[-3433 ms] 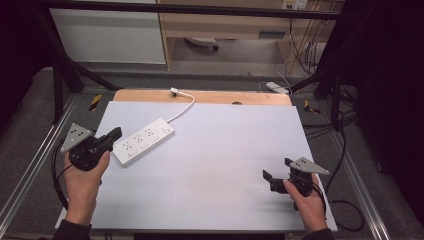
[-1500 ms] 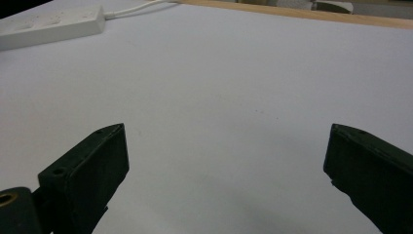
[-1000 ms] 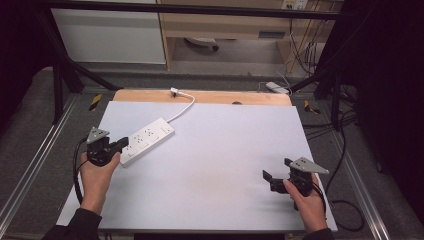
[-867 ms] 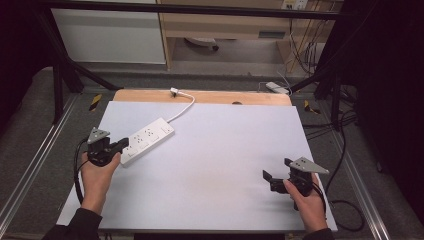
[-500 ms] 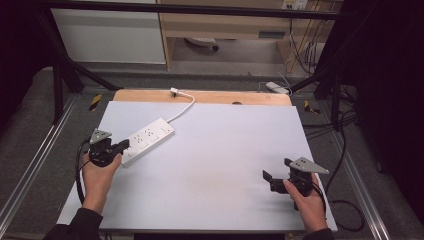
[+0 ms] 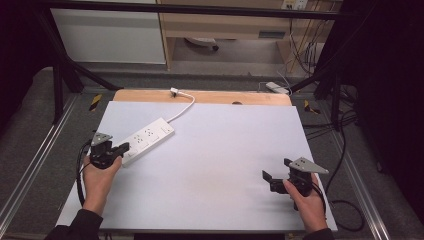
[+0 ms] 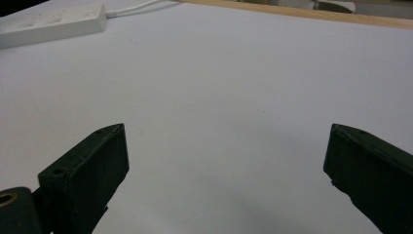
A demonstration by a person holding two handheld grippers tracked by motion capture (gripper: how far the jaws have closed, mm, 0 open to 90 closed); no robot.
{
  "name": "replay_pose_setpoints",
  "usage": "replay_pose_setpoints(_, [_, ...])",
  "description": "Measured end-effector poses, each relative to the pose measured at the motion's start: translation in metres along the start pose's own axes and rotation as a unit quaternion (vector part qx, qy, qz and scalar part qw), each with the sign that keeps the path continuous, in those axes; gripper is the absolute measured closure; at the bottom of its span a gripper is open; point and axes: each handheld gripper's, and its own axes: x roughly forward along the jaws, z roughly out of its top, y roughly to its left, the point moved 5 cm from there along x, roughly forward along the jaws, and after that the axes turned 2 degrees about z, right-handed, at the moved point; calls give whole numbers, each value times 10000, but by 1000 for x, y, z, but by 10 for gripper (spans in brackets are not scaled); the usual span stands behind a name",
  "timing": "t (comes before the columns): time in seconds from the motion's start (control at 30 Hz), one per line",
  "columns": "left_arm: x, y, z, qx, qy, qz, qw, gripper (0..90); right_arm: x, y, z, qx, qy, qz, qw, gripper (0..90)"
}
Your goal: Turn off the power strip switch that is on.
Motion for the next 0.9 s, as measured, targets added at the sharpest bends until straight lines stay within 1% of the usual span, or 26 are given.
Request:
replay_pose_setpoints(0.33, [4, 1, -4, 27, 100, 27, 9999, 900, 0, 0, 0, -9, 3, 7, 10000, 31])
replay_pose_setpoints(0.67, [6, 2, -8, 15, 140, 37, 9999, 900, 0, 1, 0, -4, 8, 10, 10000, 31])
replay_pose_setpoints(0.8, [8, 2, -10, 65, 197, 40, 9998, 900, 0, 1, 0, -2, 11, 10, 10000, 30])
replay_pose_setpoints(0.9, [8, 2, -10, 48, 196, 46, 9998, 900, 0, 1, 0, -10, 10, 11, 10000, 31])
